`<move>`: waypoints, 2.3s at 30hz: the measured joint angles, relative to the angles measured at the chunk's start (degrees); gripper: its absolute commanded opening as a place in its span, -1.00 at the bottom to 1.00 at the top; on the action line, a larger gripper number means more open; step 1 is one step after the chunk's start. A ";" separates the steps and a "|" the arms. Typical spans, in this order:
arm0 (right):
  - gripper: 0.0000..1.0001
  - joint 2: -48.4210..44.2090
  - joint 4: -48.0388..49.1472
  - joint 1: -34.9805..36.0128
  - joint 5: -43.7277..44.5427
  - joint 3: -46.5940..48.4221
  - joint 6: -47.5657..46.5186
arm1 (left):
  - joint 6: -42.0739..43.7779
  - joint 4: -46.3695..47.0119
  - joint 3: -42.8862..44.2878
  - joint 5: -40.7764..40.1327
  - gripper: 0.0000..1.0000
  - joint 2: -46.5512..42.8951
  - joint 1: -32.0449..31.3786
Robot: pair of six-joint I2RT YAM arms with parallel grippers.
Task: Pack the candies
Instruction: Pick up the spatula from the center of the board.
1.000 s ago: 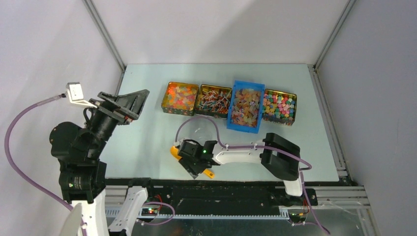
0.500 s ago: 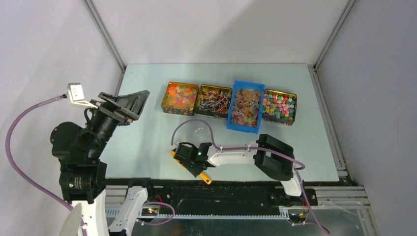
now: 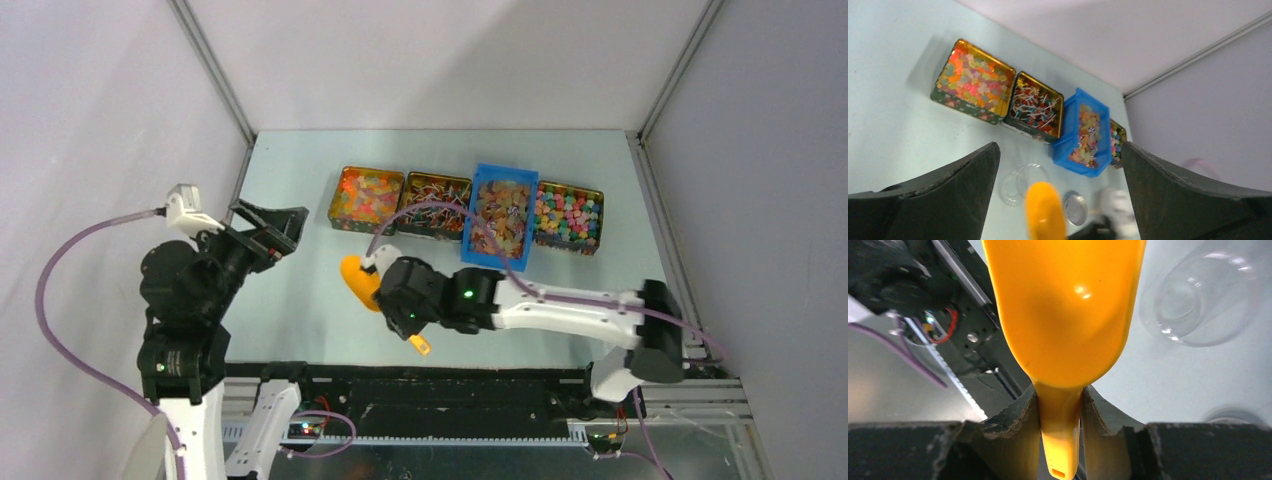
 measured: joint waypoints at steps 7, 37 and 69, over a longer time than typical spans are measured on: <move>-1.00 -16.11 1.07 -2.82 2.10 -1.29 -2.89 | 2.89 7.87 -7.72 0.20 0.96 -2.49 -0.04; -1.00 -29.86 0.92 -23.65 -7.39 -5.49 -8.26 | 0.68 24.11 -15.13 6.38 0.98 8.09 -0.04; -1.00 -20.22 -15.41 -15.85 -15.67 -0.76 8.46 | -22.56 26.05 -19.65 0.59 -0.33 20.06 -40.59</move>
